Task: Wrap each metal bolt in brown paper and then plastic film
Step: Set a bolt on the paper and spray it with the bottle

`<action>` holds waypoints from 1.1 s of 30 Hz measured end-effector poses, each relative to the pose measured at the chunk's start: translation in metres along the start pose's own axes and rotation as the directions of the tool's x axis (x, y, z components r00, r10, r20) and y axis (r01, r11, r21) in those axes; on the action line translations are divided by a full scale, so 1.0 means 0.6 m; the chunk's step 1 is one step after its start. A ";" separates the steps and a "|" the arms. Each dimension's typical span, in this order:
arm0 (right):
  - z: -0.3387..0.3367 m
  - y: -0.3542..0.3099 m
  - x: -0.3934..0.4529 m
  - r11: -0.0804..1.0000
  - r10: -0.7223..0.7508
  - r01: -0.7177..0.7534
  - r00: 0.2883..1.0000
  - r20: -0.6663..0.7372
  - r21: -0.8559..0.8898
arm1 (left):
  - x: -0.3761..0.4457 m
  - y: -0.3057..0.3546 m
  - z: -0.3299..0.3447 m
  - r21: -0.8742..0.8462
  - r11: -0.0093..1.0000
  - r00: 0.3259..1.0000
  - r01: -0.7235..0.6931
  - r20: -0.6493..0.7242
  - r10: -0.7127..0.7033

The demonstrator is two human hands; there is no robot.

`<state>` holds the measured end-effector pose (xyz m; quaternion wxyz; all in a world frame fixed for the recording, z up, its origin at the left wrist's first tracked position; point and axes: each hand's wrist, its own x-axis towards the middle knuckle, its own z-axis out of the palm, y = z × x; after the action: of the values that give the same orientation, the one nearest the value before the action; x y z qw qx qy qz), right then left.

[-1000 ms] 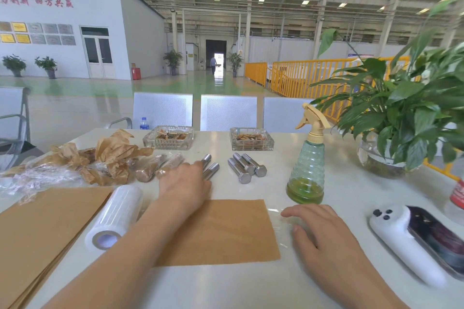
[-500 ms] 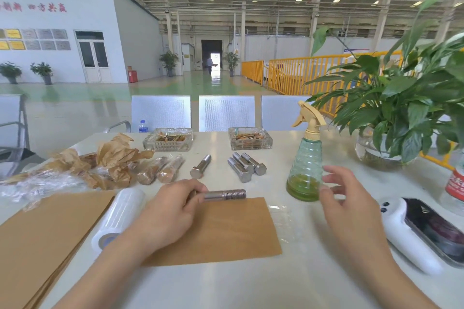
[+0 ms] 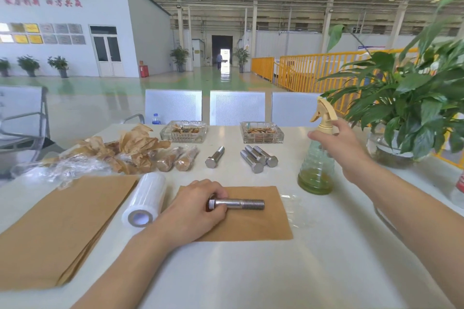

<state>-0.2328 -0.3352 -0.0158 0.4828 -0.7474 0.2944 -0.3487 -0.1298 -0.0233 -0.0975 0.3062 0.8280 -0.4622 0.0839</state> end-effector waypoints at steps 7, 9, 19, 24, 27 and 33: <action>-0.016 -0.030 -0.018 0.998 -0.021 0.030 0.982 0.186 -0.046 | 0.004 -0.006 0.005 -0.040 0.999 0.999 0.011 -0.034 -0.012; -0.022 -0.041 -0.034 0.998 -0.060 0.062 0.975 0.216 -0.004 | 0.006 -0.008 0.007 -0.043 0.999 0.999 0.024 -0.036 -0.025; 0.008 -0.107 -0.205 0.900 0.430 -0.342 0.588 0.685 -0.272 | 0.006 -0.005 0.005 -0.004 0.995 0.995 0.100 -0.005 -0.100; 0.052 -0.117 -0.237 0.829 0.548 -0.223 0.505 0.667 -0.513 | 0.003 -0.001 0.000 -0.026 0.991 0.991 0.130 -0.034 -0.131; 0.067 -0.127 -0.241 0.799 0.570 -0.156 0.503 0.649 -0.580 | 0.002 0.000 -0.003 -0.045 0.989 0.989 0.143 -0.041 -0.145; 0.075 -0.129 -0.246 0.781 0.561 -0.121 0.567 0.604 -0.612 | 0.000 -0.001 -0.005 -0.043 0.990 0.990 0.137 -0.025 -0.138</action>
<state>-0.2746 -0.1696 0.0077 0.4059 -0.8454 0.2884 0.1933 -0.1289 -0.0214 -0.0951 0.3349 0.8501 -0.4013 0.0646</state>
